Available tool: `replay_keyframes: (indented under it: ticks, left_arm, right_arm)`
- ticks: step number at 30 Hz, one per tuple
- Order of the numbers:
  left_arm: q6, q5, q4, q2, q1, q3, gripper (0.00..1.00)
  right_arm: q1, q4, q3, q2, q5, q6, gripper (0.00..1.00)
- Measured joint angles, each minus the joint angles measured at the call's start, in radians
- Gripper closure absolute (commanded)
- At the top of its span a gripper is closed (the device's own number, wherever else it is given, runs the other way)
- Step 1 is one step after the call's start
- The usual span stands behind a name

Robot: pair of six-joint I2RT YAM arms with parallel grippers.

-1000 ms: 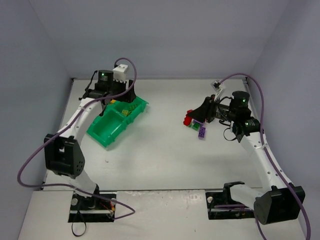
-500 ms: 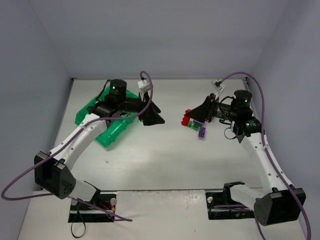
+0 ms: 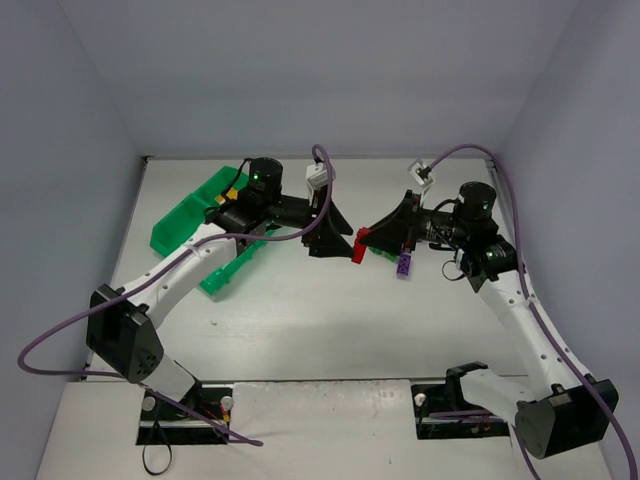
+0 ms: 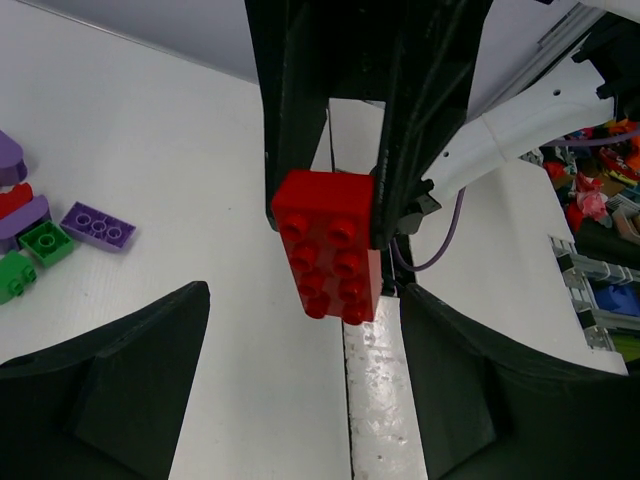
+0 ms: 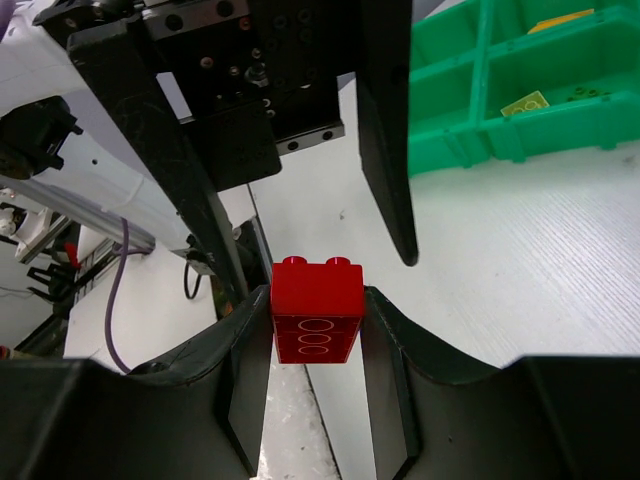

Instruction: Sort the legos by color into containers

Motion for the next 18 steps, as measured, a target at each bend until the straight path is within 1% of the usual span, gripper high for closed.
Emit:
replay_keyframes:
  ticks: [8,14,16,18]
  left_arm:
    - [-0.041,0.001,0.058,0.021,-0.013,0.008,0.30]
    - [-0.075,0.029,0.093,0.031,-0.037,0.016,0.30]
    - [-0.084,0.039,0.104,0.037,-0.044,0.018,0.32]
    - [-0.090,0.046,0.111,0.042,-0.048,0.019,0.38]
  right_arm:
    - [0.011,0.014,0.000,-0.012,-0.001,0.016,1.00]
    - [0.012,0.037,0.000,-0.014,-0.001,0.035,1.00]
    - [0.012,0.043,0.000,-0.014,-0.001,0.037,1.00]
    - [0.012,0.047,0.000,-0.014,-0.001,0.038,1.00]
